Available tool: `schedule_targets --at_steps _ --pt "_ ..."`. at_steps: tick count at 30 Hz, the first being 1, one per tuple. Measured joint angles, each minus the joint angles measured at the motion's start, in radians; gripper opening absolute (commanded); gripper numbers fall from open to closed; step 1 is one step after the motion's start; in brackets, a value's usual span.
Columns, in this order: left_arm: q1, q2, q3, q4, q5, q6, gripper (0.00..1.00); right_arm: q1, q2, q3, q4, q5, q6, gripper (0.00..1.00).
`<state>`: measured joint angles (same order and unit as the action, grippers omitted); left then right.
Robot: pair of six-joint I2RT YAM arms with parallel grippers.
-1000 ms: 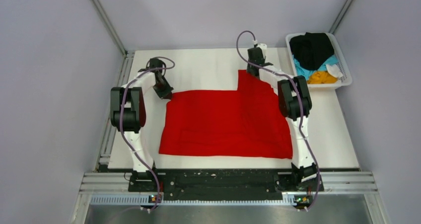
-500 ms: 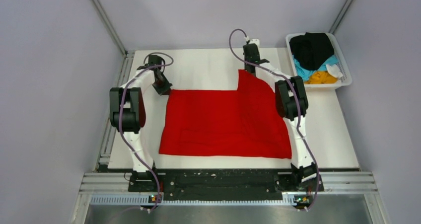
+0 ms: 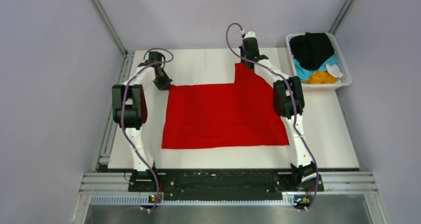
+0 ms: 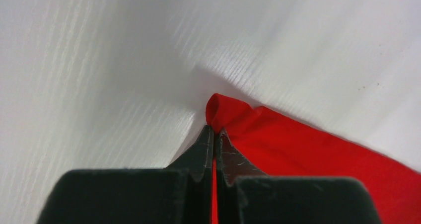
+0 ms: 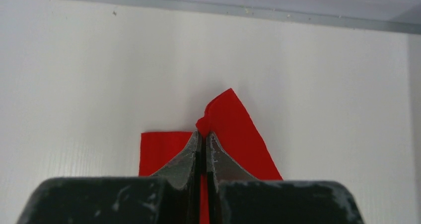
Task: Fold and stack the t-shirts
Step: Grab the side of the flattened tshirt furthest away from the robot with both arms
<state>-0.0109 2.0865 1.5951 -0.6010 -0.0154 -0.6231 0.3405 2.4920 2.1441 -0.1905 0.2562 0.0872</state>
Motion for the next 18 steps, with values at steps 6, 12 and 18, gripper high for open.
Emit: schedule_targets --at_steps 6,12,18 --pt "0.0 -0.006 -0.035 0.063 0.095 0.026 0.0 0.001 -0.155 -0.313 0.062 -0.053 -0.006 0.0" --pt "-0.005 -0.117 -0.212 0.124 0.137 0.037 0.0 0.025 -0.465 -0.693 0.156 -0.039 -0.006 0.0" --pt "-0.018 -0.275 -0.377 0.187 0.167 0.043 0.0 0.08 -0.775 -0.967 0.243 -0.008 0.005 0.0"
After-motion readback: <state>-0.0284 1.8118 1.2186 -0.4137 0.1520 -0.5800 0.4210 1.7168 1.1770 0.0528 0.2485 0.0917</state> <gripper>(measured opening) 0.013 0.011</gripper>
